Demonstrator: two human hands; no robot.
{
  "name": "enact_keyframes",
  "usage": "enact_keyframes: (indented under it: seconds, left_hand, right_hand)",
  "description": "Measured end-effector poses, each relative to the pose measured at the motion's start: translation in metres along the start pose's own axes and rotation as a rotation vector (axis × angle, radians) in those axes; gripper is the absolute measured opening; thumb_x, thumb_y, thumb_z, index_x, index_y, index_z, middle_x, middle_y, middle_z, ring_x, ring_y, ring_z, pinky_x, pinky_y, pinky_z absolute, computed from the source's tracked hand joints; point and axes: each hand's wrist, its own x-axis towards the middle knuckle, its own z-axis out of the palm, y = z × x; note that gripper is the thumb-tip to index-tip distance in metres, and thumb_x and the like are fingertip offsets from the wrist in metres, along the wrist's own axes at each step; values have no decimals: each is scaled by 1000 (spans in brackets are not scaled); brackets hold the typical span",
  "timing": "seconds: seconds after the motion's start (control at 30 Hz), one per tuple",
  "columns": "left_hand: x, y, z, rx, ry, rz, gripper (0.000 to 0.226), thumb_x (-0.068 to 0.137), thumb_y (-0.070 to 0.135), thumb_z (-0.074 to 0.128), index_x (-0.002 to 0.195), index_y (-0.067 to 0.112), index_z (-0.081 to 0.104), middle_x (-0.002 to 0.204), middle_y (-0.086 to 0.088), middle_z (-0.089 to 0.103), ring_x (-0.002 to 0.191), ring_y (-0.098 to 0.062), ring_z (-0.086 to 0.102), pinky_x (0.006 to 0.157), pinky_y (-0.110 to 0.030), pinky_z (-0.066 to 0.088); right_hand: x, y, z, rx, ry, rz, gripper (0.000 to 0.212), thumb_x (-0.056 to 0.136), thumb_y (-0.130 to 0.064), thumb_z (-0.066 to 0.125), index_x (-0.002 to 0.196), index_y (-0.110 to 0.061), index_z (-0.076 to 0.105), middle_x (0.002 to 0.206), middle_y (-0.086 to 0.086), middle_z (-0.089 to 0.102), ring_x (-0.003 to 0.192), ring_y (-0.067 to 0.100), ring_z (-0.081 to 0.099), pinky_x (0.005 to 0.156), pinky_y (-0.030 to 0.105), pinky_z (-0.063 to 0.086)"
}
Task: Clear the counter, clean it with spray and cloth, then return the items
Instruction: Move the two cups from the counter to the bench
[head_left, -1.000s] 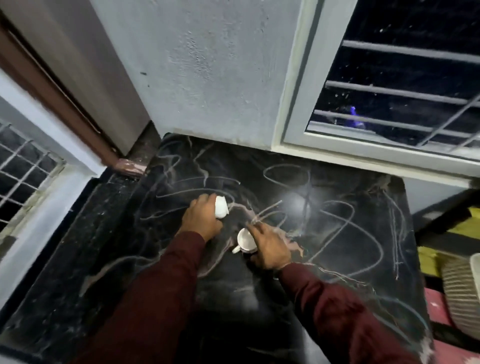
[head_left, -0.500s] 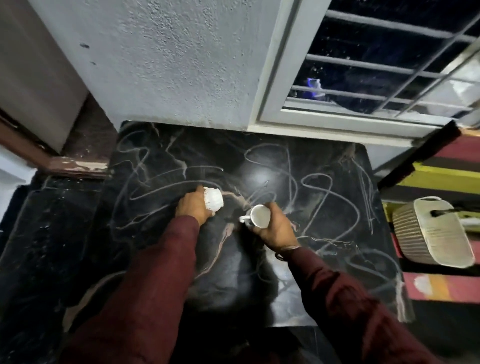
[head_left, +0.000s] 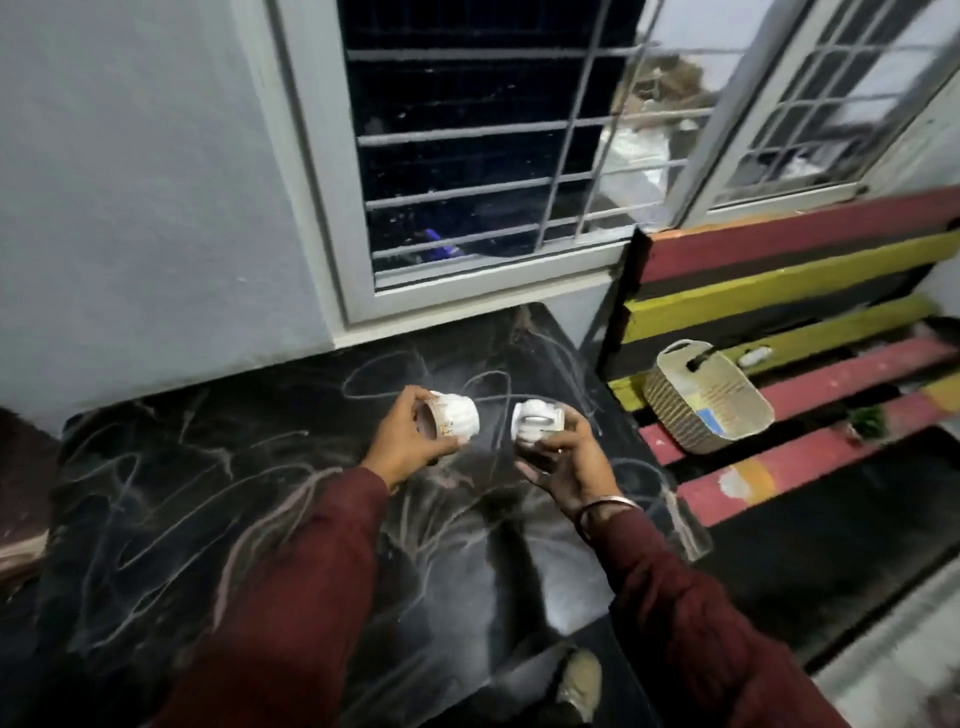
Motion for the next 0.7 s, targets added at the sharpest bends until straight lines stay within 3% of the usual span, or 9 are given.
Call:
enact_keyframes:
  seconds: [0.1,0.17,0.23,0.33,0.43,0.53,0.6,0.7]
  left_hand:
    - [9,38,47,-67,-113,19,52,72,15,91,111,23,58,109,0,66,92,-19,66,58,-34,62]
    - [13,64,88,-87,-164,36,50,75,19,90,116,25,60,113,0,65,96,-20,67,61,-45,64]
    - [16,88,128,-83,-198,81,50,77,19,88,119,25,61,109,7,64,94,-16,66,63,-47,64]
    - [21,124,207,-51,-278,143,49,77,13,88,119,26,64,109,9,64,93,-19,66,64,-42,64]
    - [28,155,280,-32,-373,196,51,75,7,88,116,27,66,109,5,65,91,-18,69,71,-39,62]
    - [35,186,353,53,-447,288,57,72,-4,86,121,12,62,110,1,67,89,4,65,82,-15,54]
    - [41,205,392,99,-500,306,63,68,7,91,121,27,63,121,-3,66,105,-10,65,93,-29,56]
    - [51,230,447,121,-572,317,77,56,25,94,122,42,58,127,-4,62,112,-27,66,95,-48,57]
  right_hand:
    - [-12,-34,-37,230,-17,-18,62,48,-18,63,110,-24,60,97,16,64,84,33,61,72,39,48]
    - [-18,-55,-69,304,-26,-20,51,63,-33,57,111,-16,61,93,18,65,81,34,62,70,36,46]
    - [-18,-75,-103,346,-41,-29,60,78,-52,46,123,-13,58,103,19,62,83,32,61,67,34,45]
    - [-21,-113,-171,301,-21,-60,71,78,-73,43,126,-22,58,110,15,62,83,30,59,65,32,45]
    - [-26,-150,-229,195,85,-45,65,81,-65,51,120,-15,64,94,9,66,73,21,60,54,25,46]
    - [-34,-183,-294,137,197,-92,50,87,-44,53,121,-6,58,73,4,66,61,16,61,48,21,44]
    - [-43,-201,-334,155,241,-139,42,91,-45,52,119,-14,60,80,4,69,60,16,64,51,23,46]
    - [-56,-226,-390,196,281,-187,34,94,-36,48,116,-14,63,84,4,70,59,18,65,48,23,47]
